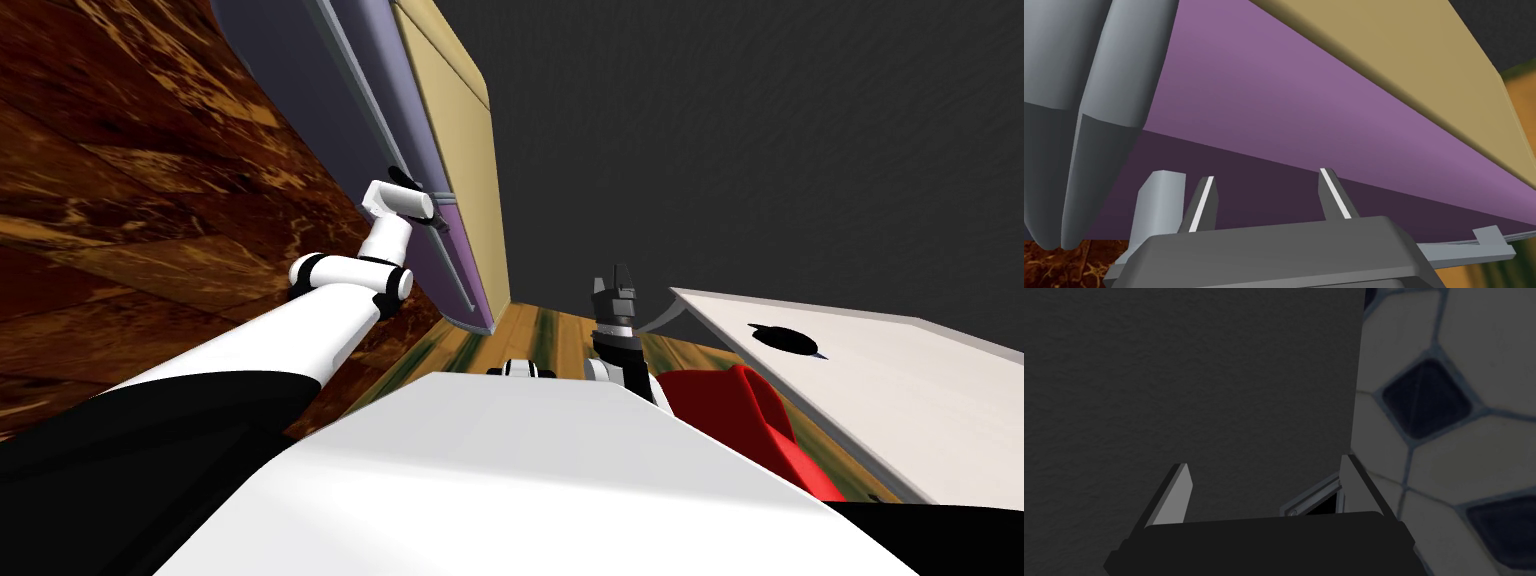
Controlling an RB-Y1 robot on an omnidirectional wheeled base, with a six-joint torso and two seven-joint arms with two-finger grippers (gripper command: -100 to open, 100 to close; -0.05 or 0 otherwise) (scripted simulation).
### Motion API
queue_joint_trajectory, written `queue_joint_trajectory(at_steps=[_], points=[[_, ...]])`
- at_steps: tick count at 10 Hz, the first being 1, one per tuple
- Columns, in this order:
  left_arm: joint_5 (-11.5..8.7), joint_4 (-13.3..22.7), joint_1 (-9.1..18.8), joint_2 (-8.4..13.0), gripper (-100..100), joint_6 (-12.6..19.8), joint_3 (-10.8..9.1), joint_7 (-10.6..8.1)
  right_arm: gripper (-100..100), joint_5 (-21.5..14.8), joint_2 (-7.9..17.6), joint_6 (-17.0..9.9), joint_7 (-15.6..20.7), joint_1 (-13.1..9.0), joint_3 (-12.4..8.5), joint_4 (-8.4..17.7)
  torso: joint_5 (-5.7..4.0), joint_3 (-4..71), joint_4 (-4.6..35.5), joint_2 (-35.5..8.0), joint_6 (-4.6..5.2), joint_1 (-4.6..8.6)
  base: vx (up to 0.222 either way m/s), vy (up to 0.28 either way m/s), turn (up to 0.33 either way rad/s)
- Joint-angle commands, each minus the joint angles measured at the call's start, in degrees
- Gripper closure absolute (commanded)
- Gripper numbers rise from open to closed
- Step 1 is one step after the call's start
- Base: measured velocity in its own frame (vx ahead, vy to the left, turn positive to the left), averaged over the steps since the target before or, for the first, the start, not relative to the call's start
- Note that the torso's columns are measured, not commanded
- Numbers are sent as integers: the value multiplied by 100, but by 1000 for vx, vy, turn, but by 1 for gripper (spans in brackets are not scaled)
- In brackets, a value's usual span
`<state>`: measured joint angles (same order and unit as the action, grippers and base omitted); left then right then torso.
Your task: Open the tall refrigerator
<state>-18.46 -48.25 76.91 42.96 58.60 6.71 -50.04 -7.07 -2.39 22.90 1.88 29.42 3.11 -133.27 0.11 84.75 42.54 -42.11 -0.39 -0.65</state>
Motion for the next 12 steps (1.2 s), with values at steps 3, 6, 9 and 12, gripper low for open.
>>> queue_joint_trajectory(at_steps=[3, 6, 9, 12], points=[[-43, 371, 460, 303, -100, 268, -2, -140, 0, 0, 0, 0, 0, 0, 0, 0, -3, -11, 6, -13, -3, 4, 18, -34, -1], [-71, 505, 617, 416, -100, 398, 6, -209, 0, 0, 0, 0, 0, 0, 0, 0, -4, -17, 13, -24, -6, 5, 11, -27, -4], [-131, 538, 506, 255, 100, 438, 30, -172, 0, 0, 0, 0, 0, -1, 0, 0, -9, -18, 7, -25, 10, 20, -6, -22, -23], [-376, 442, 524, 129, 100, 473, 8, 50, 0, 0, 4, -1, 0, -2, -3, 1, 13, -37, -14, -46, 33, -14, -145, 227, -56]])
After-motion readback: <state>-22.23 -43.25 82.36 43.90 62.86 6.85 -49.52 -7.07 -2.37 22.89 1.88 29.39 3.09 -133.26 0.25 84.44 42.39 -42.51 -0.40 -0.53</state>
